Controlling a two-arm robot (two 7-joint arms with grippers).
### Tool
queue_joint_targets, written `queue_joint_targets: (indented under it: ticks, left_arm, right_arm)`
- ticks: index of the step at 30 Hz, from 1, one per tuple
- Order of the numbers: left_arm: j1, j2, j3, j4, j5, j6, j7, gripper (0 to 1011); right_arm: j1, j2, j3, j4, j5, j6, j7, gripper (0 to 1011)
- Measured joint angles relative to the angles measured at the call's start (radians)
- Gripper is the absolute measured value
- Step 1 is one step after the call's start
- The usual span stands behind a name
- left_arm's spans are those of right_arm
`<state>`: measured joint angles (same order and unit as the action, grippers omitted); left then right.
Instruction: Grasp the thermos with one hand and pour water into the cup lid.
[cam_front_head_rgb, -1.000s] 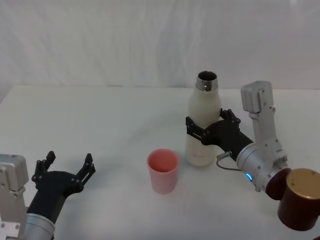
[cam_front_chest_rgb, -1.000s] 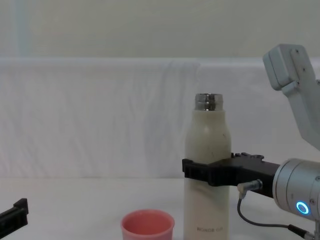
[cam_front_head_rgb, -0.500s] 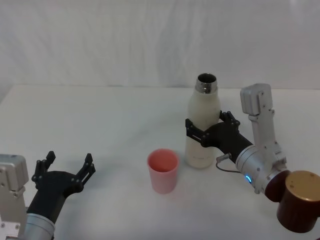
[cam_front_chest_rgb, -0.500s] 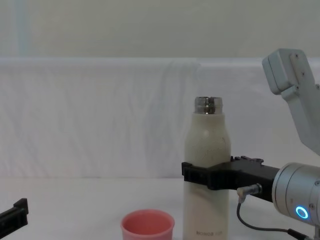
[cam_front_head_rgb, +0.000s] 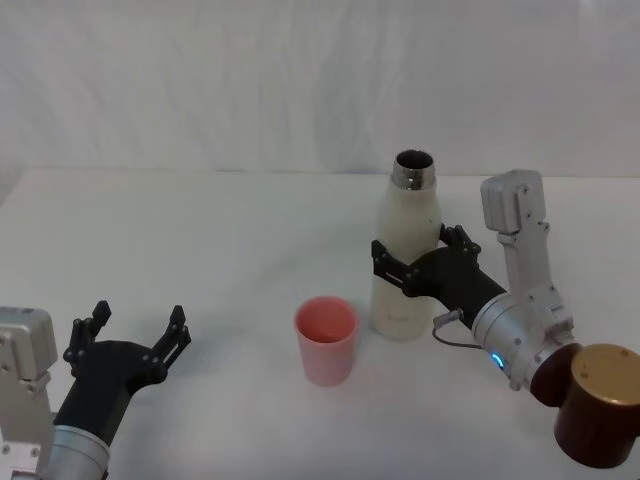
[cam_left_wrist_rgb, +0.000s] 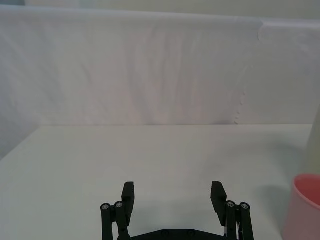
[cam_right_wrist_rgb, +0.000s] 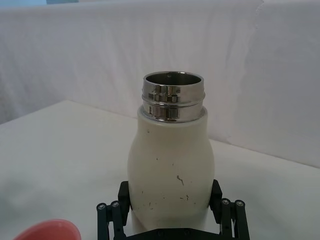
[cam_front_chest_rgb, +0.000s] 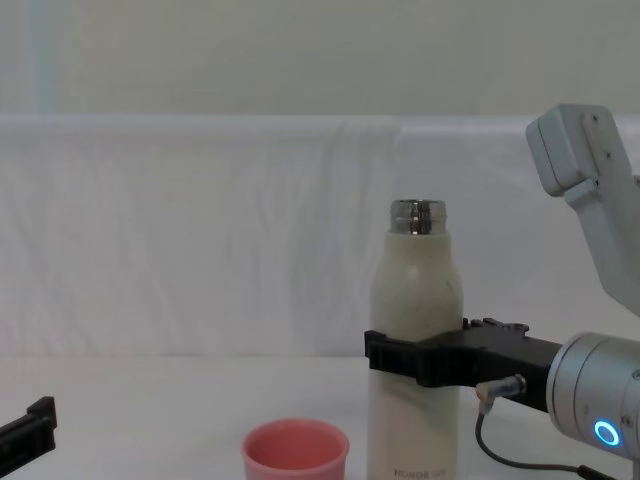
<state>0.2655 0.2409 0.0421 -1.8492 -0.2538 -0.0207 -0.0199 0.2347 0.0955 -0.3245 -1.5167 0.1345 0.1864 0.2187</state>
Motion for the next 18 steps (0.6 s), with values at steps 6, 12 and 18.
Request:
queue_joint_targets:
  ticks: [6,12,18]
  left_arm:
    - [0.0,0.0,0.0,0.0,0.0,0.0,0.0,1001]
    - [0.0,0.0,0.0,0.0,0.0,0.0,0.0,1001]
    - [0.0,0.0,0.0,0.0,0.0,0.0,0.0,1001]
  right_arm:
    - [0.0,0.003,-0.003,0.0,0.004,0.001,-0.001,959]
    - [0.001,0.005,-0.005,0.002,0.01,0.004,-0.002,959]
    - [0.001,0.005,-0.005,0.003,0.012,0.006,-0.002,959]
